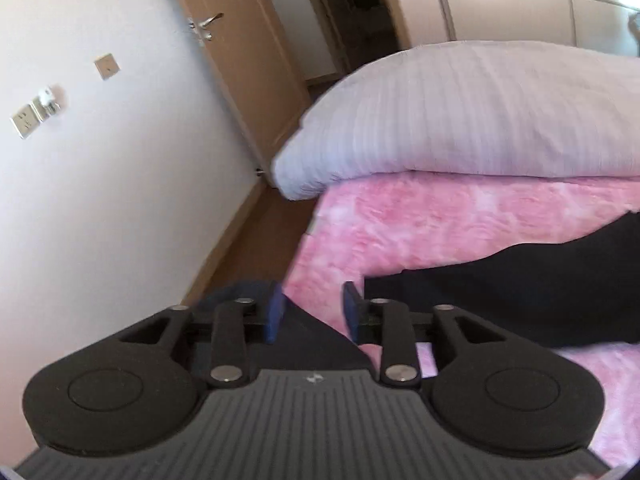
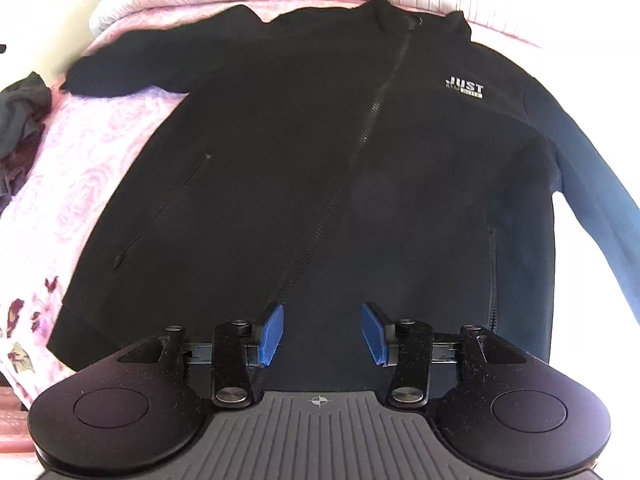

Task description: Fold clothes

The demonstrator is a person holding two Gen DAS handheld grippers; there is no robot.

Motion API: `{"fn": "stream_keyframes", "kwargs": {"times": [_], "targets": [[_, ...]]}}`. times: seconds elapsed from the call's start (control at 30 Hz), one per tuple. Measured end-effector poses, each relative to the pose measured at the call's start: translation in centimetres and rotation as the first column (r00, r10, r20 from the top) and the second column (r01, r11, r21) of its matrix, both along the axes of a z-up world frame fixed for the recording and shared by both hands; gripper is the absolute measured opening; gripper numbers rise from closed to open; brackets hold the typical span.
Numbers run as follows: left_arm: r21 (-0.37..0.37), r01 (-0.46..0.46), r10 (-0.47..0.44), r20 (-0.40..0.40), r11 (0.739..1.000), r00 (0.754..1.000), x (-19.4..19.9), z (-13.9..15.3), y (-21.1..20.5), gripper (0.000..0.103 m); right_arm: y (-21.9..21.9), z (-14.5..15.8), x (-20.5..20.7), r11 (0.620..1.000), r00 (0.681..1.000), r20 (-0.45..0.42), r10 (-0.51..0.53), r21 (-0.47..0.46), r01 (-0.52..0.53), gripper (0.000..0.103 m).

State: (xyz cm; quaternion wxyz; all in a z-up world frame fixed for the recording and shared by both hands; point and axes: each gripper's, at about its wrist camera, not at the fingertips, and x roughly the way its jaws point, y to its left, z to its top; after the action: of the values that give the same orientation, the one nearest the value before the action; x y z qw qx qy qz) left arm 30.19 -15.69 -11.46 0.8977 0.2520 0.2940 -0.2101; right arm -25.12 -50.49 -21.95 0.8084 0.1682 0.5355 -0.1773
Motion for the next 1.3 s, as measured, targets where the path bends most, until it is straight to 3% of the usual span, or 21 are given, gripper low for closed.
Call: {"fn": "stream_keyframes", "kwargs": {"times": [0.07,0.2,0.4,0.53,0.63,0.8,0.87,0.93,1.13,1.3], "targets": [[0.000,0.054,-0.054,-0.060,0.999,0.997,-2.4,-1.8,-0.2,0.039,0.4,0.0,-0.4,1.000,1.000,-0.012,-0.002,0.000,0.002,0.047],[-0.002,0.158,-0.155,-0.192,0.987,0.969,-8.4,-5.7,-0.8,0.039,2.6,0.0,-2.1,1.000,0.999,-0.042,-0.027,0.015,0.027,0.048],[-0.016,0.280,-0.266,-0.365,0.960,0.892,-19.5,-10.8,-2.0,0.041,2.7,0.2,-3.7,0.996,0.994,-0.075,-0.086,0.028,0.088,0.048],[-0.031,0.330,-0.310,-0.432,0.943,0.847,-24.7,-11.8,-3.1,0.042,2.1,1.2,-5.1,0.990,0.988,-0.068,-0.136,0.015,0.138,0.048],[-0.035,0.342,-0.320,-0.448,0.939,0.835,-27.6,-10.8,-3.5,0.045,1.2,3.0,-6.4,0.984,0.983,-0.047,-0.177,-0.026,0.176,0.048],[-0.005,0.324,-0.292,-0.447,0.946,0.845,-31.3,-8.6,-3.7,0.052,0.0,6.8,-8.6,0.973,0.977,-0.031,-0.210,-0.107,0.205,0.052],[0.002,0.296,-0.264,-0.447,0.955,0.855,-32.4,-7.3,-3.6,0.062,-0.3,8.1,-9.7,0.969,0.976,-0.035,-0.214,-0.135,0.208,0.080],[0.009,0.270,-0.237,-0.449,0.963,0.861,-33.4,-6.0,-3.6,0.067,-0.5,8.9,-10.5,0.967,0.975,-0.038,-0.221,-0.138,0.214,0.086],[0.015,0.243,-0.197,-0.539,0.970,0.819,-35.4,-2.3,-4.5,0.071,-1.3,12.1,-12.7,0.961,0.960,-0.039,-0.276,-0.030,0.275,0.087],[-0.041,0.207,-0.197,-0.535,0.977,0.822,-36.7,1.1,-5.8,0.080,-2.4,15.4,-14.1,0.942,0.942,0.019,-0.334,0.019,0.334,0.087]]}}
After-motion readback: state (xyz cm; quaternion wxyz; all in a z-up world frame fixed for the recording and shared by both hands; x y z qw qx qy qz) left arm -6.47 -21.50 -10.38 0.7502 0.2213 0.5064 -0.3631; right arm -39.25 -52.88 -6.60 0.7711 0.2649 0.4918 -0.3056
